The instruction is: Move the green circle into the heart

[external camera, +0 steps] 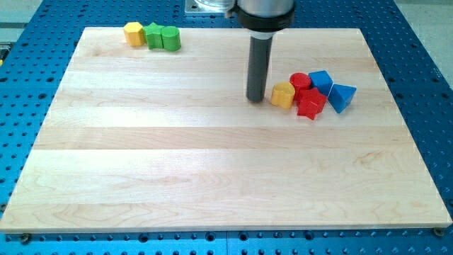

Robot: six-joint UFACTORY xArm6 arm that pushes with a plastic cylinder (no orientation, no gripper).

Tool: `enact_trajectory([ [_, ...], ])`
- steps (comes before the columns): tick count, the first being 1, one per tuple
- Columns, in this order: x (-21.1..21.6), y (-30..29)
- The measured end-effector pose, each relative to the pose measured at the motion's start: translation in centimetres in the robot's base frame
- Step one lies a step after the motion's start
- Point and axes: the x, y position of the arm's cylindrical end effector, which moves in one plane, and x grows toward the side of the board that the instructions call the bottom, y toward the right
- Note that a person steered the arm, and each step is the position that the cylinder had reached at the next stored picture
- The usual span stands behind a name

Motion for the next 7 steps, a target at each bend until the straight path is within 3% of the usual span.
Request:
enact_trajectory([
  [1, -0.1, 0.9],
  [3, -4.4, 1.3],
  [4, -7.3, 5.7],
  [7, -9.4, 3.2],
])
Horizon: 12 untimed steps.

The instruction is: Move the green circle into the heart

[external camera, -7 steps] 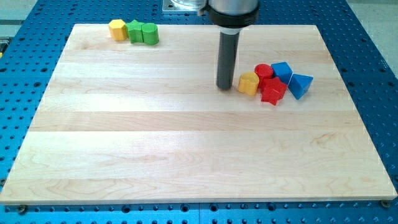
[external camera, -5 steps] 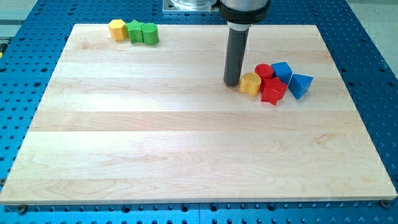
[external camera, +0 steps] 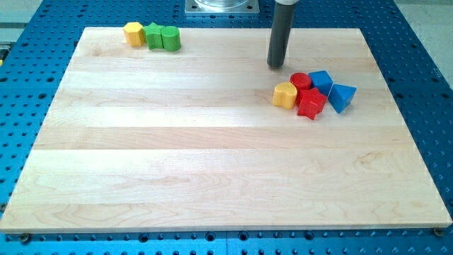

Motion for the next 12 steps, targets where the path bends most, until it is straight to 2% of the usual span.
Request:
enact_trajectory([
  [2, -0.3, -2.8],
  [4, -0.2, -2.7],
  [5, -0.5, -6.6],
  [6, -8.0, -9.8],
  [7, -10.1, -13.5],
  [8, -10.4, -20.0],
  [9, -10.2, -20.1],
  [10, -10.3, -22.8],
  [12, -9.7, -22.7],
])
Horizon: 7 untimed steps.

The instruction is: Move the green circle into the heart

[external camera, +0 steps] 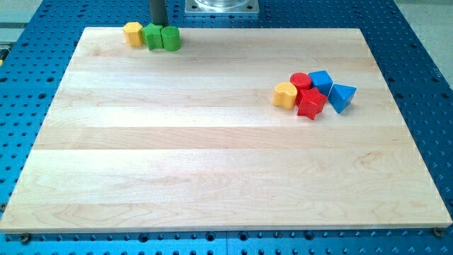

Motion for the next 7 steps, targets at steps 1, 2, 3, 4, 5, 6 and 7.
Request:
enact_trajectory([
  [1, 2.7, 0.2],
  [2, 5.4, 3.4],
  [3, 8.5, 12.9],
  [4, 8.0, 18.6],
  [5, 7.8, 19.6],
  [6, 12.1, 19.7],
  [7, 11.2, 18.4],
])
